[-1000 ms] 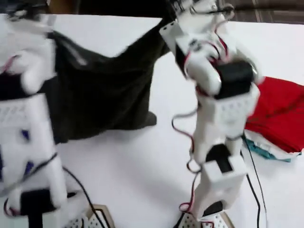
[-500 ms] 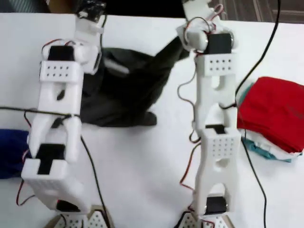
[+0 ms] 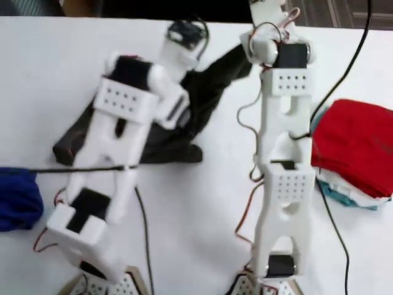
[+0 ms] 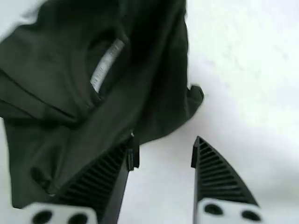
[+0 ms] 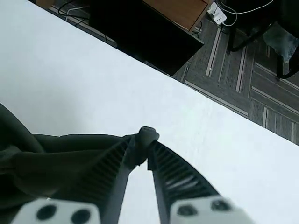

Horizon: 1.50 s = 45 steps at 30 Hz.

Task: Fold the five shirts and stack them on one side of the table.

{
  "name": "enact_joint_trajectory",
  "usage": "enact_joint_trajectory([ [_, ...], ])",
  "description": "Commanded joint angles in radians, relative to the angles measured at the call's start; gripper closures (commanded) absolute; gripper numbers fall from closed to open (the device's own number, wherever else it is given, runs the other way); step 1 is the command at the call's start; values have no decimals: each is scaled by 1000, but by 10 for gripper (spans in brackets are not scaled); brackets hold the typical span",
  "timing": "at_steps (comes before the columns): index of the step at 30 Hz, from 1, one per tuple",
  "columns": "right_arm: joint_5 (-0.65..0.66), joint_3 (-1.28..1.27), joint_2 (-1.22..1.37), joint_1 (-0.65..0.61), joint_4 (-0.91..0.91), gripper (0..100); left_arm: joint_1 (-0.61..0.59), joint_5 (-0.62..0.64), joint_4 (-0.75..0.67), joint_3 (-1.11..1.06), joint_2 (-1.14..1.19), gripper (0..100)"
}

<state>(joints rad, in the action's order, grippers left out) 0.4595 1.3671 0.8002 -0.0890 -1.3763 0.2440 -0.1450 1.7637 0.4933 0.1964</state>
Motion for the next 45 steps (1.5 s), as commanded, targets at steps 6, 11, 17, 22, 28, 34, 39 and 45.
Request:
enact_joint_trajectory([
  [6,2,8,-16,48,24,978,84,91,-129,-249,-18,793],
  [11,2,8,-16,59,24,978,123,198,-245,-369,-18,793],
  [17,2,8,-16,59,24,978,153,302,-364,-438,-18,793],
  [22,2,8,-18,61,24,978,147,368,-468,-506,-18,793],
  [28,2,41,-10,61,24,978,150,377,-583,-610,-15,793],
  [34,2,66,-16,53,21,978,146,374,-735,-680,-15,793],
  [39,2,66,-12,56,18,978,146,374,-755,-661,81,793],
  [45,2,66,-16,54,18,978,146,376,-632,-483,287,793],
])
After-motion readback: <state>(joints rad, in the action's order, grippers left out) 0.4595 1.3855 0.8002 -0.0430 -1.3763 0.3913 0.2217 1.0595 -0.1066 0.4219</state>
